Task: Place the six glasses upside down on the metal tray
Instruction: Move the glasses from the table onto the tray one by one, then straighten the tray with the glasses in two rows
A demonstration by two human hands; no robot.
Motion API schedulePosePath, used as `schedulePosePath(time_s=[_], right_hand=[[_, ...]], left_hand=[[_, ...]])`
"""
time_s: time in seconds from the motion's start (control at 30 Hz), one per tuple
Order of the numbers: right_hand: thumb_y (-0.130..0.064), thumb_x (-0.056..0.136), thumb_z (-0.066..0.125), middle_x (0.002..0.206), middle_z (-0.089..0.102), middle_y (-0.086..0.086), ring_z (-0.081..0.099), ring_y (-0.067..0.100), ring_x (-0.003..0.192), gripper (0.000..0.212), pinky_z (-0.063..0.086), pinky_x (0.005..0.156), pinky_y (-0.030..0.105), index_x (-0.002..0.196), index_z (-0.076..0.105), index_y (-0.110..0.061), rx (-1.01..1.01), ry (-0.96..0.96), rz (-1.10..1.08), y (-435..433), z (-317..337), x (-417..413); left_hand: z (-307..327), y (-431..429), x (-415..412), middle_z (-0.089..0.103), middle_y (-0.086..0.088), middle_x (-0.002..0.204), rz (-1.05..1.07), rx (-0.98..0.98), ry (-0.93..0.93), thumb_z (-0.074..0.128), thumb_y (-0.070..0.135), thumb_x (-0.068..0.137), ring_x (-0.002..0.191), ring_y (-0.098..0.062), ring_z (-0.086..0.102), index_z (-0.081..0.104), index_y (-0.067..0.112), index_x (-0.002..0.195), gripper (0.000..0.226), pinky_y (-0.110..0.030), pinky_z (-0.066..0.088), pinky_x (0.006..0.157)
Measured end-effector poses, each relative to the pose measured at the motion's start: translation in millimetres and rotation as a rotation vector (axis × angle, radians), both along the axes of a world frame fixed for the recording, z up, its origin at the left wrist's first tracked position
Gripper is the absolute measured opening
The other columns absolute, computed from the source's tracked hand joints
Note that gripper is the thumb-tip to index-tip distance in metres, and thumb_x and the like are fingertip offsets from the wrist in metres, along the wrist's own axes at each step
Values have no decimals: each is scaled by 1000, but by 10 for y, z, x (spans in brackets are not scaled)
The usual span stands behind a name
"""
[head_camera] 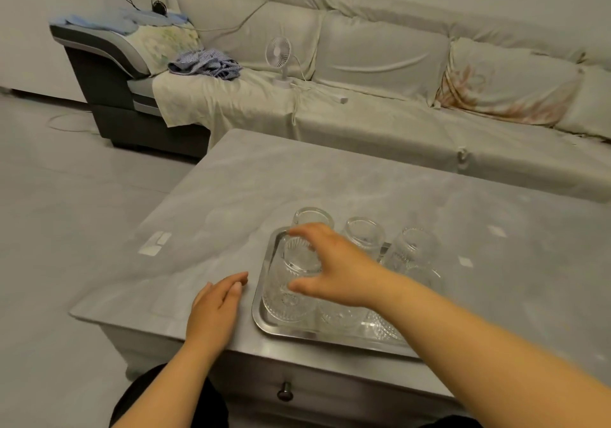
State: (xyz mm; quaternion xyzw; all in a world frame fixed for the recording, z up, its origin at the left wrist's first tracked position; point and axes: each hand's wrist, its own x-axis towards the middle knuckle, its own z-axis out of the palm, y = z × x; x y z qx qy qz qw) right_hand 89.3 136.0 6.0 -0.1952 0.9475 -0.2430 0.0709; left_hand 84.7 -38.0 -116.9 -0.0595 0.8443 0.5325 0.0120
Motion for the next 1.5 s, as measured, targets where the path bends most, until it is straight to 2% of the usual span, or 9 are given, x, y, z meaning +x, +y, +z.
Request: schedulePosePath(time_s=[0.33, 0.47, 0.57, 0.73, 0.83, 1.0, 1.1, 1.3, 1.5], right_hand=[[-33, 77, 61, 143, 33, 3, 38, 24, 126, 70, 40, 98, 40, 136, 25, -24, 176, 55, -28, -57, -290, -51], [-38, 78, 59, 147, 28, 4, 25, 22, 134, 72, 25, 109, 36, 138, 22, -23, 198, 99, -50, 15, -307, -26], [-40, 78, 58, 143, 37, 3, 24, 15, 135, 62, 8, 111, 28, 132, 36, -20, 46, 254, -49, 123, -255, 173], [-18, 80, 50, 100, 58, 2, 46, 3, 100, 22, 29, 94, 3, 96, 62, -7, -370, 734, -506, 772, -374, 629], [-4, 86, 46, 105, 56, 9, 51, 23, 105, 21, 34, 89, 17, 103, 58, -5, -523, 578, -906, 1289, -609, 731], [-4, 90, 40, 129, 53, 18, 47, 29, 119, 31, 33, 99, 31, 120, 50, -2, -622, 109, -1004, 1659, -1040, 660], [-9, 92, 36, 128, 53, 17, 49, 25, 115, 32, 35, 99, 33, 121, 49, -4, -784, 77, -1015, 1628, -1197, 634], [-25, 95, 26, 132, 49, 13, 47, 16, 112, 39, 35, 97, 30, 127, 41, -8, -1139, 19, -1024, 1638, -1250, 582], [-29, 95, 24, 135, 47, 12, 46, 14, 111, 44, 35, 95, 27, 132, 35, -8, -1141, -5, -985, 1685, -1280, 555]], left_hand=[[37, 65, -25, 57, -7, 126, -2, -96, 49, 43, 21, 90, 122, -26, 42, 55, 20, 118, 30, -40, 28, 106], [57, 85, -17, 59, -7, 125, -13, -124, 54, 46, 23, 89, 119, -26, 44, 55, 20, 117, 30, -39, 31, 103], [79, 91, 7, 59, -9, 122, -51, -161, 68, 51, 25, 87, 116, -26, 46, 55, 19, 117, 31, -40, 32, 102], [73, 78, 59, 51, -9, 133, -112, -140, 60, 57, 24, 84, 123, -27, 42, 47, 21, 125, 42, -45, 33, 105], [82, 124, 126, 42, -9, 140, -77, -82, 75, 64, 20, 79, 129, -28, 36, 38, 21, 130, 58, -48, 29, 108], [183, 416, 265, 34, 12, 136, -96, 87, 167, 76, 17, 66, 124, -10, 32, 25, 29, 134, 86, -39, 28, 104], [234, 625, 271, 30, 16, 132, -112, 161, 165, 78, 14, 63, 120, -5, 30, 20, 32, 136, 95, -31, 27, 102], [229, 757, 221, 27, -5, 147, -94, 141, 189, 71, 7, 71, 132, -23, 30, 18, 22, 137, 86, -40, 29, 108], [225, 885, 224, 28, -6, 147, -117, 152, 202, 72, 5, 69, 133, -24, 31, 20, 20, 136, 85, -49, 29, 111]])
